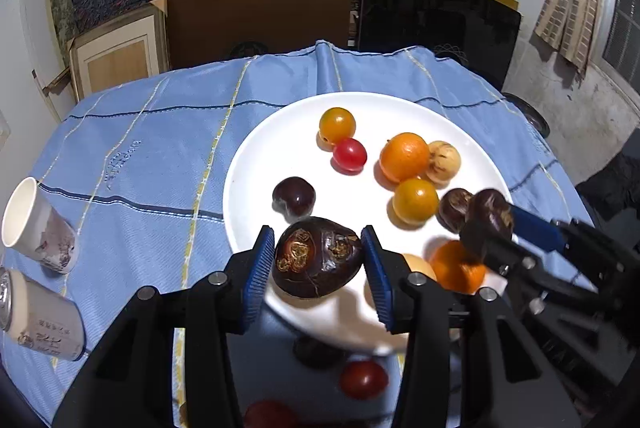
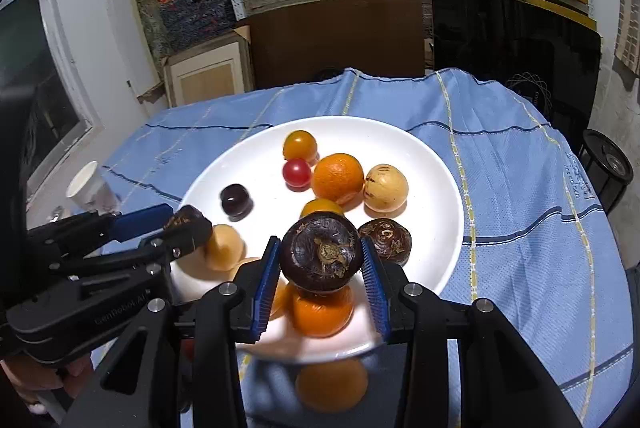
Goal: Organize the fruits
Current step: 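Lower both dark purple fruits onto the plate and open both tools, then withdraw both open tools from the plate toward the loose fruits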
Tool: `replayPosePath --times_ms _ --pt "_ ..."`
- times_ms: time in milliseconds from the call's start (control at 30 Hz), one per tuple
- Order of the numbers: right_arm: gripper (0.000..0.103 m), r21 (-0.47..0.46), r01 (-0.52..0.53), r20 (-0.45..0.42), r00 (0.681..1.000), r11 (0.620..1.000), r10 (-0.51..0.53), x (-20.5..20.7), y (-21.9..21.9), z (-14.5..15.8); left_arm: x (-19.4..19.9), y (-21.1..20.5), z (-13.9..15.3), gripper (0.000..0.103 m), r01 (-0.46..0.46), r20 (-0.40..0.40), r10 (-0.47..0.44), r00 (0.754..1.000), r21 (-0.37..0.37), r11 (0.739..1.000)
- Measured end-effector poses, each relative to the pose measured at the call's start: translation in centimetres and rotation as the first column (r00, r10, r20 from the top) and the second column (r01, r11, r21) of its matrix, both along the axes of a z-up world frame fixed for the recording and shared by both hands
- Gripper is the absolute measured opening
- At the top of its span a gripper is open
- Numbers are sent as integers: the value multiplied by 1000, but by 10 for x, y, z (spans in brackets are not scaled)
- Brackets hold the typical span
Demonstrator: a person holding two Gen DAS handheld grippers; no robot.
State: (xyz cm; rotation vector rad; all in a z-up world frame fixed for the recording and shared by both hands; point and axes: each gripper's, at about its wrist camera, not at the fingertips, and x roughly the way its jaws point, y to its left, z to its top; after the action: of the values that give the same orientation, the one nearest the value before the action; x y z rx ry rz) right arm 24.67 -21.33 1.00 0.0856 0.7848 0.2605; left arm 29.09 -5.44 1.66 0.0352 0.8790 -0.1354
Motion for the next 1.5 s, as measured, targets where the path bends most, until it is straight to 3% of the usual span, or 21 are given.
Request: replayPosePath --times_ms 167,333,467,633,833,1033,1300,1500 --pt "42 12 22 -21 1000 1000 -22 6 -1 -14 7 -4 -7 44 -17 -2 17 1000 -6 1000" --pt "48 19 26 -12 1000 999 -26 2 -3 -12 5 0 -4 62 -34 -7 33 999 -52 998" --pt "48 38 27 6 1000 999 -27 -14 -11 -2 -10 6 6 63 -39 16 40 999 -72 997" --pt "62 85 50 24 998 995 -52 -42 -22 9 -40 16 19 72 -39 48 42 998 -70 997" --pt "64 89 38 25 999 995 -41 -81 -23 12 -89 39 30 77 -58 95 62 993 -53 997" --pt "64 106 12 -2 1000 994 -12 -113 -13 2 -140 62 22 80 -83 115 86 990 -38 996" --pt "64 14 -89 -46 995 996 90 -148 27 -19 -177 86 1 82 -82 98 83 992 -17 996" --pt "61 -61 -123 -89 989 990 118 -154 54 -34 -177 109 4 86 -109 76 117 990 -100 989"
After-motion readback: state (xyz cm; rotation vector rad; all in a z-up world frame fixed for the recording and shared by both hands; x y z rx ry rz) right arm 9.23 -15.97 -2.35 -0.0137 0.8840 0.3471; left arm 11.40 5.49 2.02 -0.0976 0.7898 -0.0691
